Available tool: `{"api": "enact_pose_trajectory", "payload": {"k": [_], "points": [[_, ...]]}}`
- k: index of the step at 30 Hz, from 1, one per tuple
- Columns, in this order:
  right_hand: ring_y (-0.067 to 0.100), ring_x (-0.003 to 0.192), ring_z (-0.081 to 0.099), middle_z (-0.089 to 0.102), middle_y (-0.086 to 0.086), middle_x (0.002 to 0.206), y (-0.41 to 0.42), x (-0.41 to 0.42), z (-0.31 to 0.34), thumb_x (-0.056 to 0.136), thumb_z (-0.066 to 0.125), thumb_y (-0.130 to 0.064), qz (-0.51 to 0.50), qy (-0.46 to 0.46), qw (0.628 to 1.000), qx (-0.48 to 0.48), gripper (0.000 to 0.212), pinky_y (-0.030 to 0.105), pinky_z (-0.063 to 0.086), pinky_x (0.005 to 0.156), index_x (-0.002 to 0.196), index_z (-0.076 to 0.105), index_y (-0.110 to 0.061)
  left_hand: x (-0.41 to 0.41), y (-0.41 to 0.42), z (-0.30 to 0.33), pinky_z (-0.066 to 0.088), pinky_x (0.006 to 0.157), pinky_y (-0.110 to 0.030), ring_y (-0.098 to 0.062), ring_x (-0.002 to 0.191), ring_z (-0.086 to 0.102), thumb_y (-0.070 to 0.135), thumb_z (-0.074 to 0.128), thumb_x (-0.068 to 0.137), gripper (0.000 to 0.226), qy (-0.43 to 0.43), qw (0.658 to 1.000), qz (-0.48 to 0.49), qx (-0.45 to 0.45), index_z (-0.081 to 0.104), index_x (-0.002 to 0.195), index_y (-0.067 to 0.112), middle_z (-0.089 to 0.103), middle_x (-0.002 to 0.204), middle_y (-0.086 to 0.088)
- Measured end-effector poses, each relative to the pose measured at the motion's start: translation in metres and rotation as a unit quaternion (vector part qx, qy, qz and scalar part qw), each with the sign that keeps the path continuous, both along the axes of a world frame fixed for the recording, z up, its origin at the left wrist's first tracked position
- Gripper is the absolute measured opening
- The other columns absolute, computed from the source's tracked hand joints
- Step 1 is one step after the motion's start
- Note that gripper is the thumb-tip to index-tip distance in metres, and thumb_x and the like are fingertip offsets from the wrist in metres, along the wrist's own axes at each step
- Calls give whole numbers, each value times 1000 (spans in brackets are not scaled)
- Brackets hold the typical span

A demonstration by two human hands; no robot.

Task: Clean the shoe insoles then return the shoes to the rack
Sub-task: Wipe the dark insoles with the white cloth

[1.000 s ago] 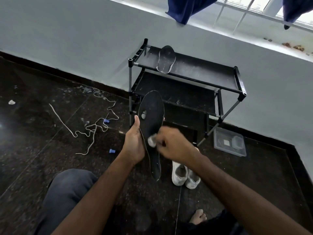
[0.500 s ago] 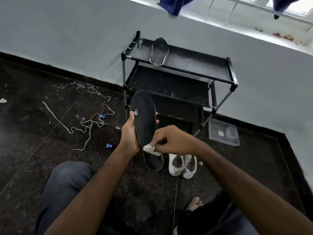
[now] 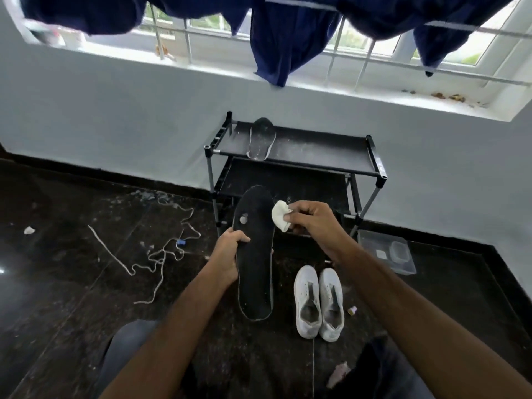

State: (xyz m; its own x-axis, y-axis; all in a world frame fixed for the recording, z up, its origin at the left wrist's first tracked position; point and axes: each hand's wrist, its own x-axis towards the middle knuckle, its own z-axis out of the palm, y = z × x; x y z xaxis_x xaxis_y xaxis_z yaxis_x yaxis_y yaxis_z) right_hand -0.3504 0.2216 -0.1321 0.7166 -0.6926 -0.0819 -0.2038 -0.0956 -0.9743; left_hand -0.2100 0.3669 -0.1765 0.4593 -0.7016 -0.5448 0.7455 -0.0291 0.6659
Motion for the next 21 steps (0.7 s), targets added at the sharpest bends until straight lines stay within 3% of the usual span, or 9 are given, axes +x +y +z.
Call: {"api": "enact_pose_trajectory", "payload": {"k": [3, 6, 9, 13, 18, 21], "points": [[17, 76, 62, 71, 12, 86, -25, 10, 10, 86, 73, -7, -30, -20, 998, 49, 13, 29, 53, 73, 99, 77, -6, 25, -29, 24, 60, 66, -41, -36, 86, 69, -7, 45, 89, 40, -88, 996, -1, 28, 61, 124, 3, 70, 105, -22], [14, 68, 60, 69, 13, 81, -55, 35, 24, 86, 73, -6, -47, -49, 995, 77, 14, 27, 51, 68, 99, 76, -4, 57, -65, 49, 57, 59, -38, -33, 76, 67, -9, 48, 91, 33, -154, 986, 1, 55, 60, 119, 2, 69, 94, -20], [11, 67, 60, 69, 9, 80, -88, 66, 37, 87, 72, -8, -44, -68, 993, 84, 15, 25, 51, 67, 101, 75, -4, 99, -106, 66, 58, 62, -42, -36, 86, 68, -10, 53, 91, 34, -231, 971, 15, 69, 53, 123, 2, 67, 103, -23], [10, 71, 62, 71, 6, 82, -130, 102, 36, 87, 72, -8, -49, -84, 990, 102, 15, 24, 53, 69, 102, 75, -5, 157, -161, 82, 54, 87, -43, -32, 107, 60, -14, 53, 90, 42, -365, 925, 33, 103, 49, 128, 2, 60, 119, -17], [9, 70, 62, 72, 6, 84, -177, 135, 17, 88, 72, -9, -39, -78, 990, 111, 11, 24, 52, 68, 99, 76, -7, 218, -221, 81, 55, 90, -44, -28, 104, 58, -16, 45, 88, 50, -446, 883, 14, 147, 50, 133, 5, 58, 115, -13], [8, 64, 61, 71, 7, 80, -199, 154, 9, 88, 70, -4, -46, -87, 988, 122, 11, 21, 51, 62, 98, 75, -4, 255, -248, 64, 57, 89, -46, -33, 107, 64, -5, 52, 79, 52, -453, 876, 13, 166, 56, 130, 2, 64, 118, -16]]}}
